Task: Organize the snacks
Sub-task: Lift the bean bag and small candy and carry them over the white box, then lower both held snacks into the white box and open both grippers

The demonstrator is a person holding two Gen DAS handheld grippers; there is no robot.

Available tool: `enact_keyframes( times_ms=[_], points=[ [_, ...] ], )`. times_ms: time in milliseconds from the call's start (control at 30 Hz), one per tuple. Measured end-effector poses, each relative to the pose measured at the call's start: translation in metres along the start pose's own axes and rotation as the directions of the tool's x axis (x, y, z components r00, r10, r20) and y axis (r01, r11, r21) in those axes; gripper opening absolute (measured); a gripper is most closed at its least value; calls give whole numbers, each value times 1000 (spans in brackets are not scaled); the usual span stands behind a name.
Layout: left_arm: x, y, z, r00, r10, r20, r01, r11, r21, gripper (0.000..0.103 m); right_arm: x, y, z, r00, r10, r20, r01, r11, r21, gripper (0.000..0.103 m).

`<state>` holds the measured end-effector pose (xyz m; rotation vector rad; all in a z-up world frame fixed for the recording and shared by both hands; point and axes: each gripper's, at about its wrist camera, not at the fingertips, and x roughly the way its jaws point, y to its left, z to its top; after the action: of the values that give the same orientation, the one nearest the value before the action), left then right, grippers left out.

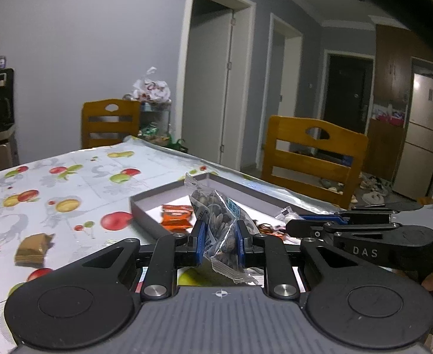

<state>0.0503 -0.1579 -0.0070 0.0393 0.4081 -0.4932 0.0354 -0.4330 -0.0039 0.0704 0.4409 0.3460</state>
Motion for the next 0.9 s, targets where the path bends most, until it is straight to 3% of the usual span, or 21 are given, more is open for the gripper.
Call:
enact_keyframes(
  times_ms=[500, 667, 900],
  points=[
    [35, -25, -9, 992, -86, -89, 87, 996, 1, 23, 1, -40, -22, 995, -63, -76, 70, 993, 91, 13],
    [50, -30, -14, 987, -93, -132, 93, 996, -5, 23, 4, -41, -24, 994, -62, -87, 71, 993, 97, 13],
    [63, -40, -12, 988, -79, -130, 84, 996, 32, 23, 7, -41, -26, 993, -75, -90, 84, 991, 101, 14]
  ],
)
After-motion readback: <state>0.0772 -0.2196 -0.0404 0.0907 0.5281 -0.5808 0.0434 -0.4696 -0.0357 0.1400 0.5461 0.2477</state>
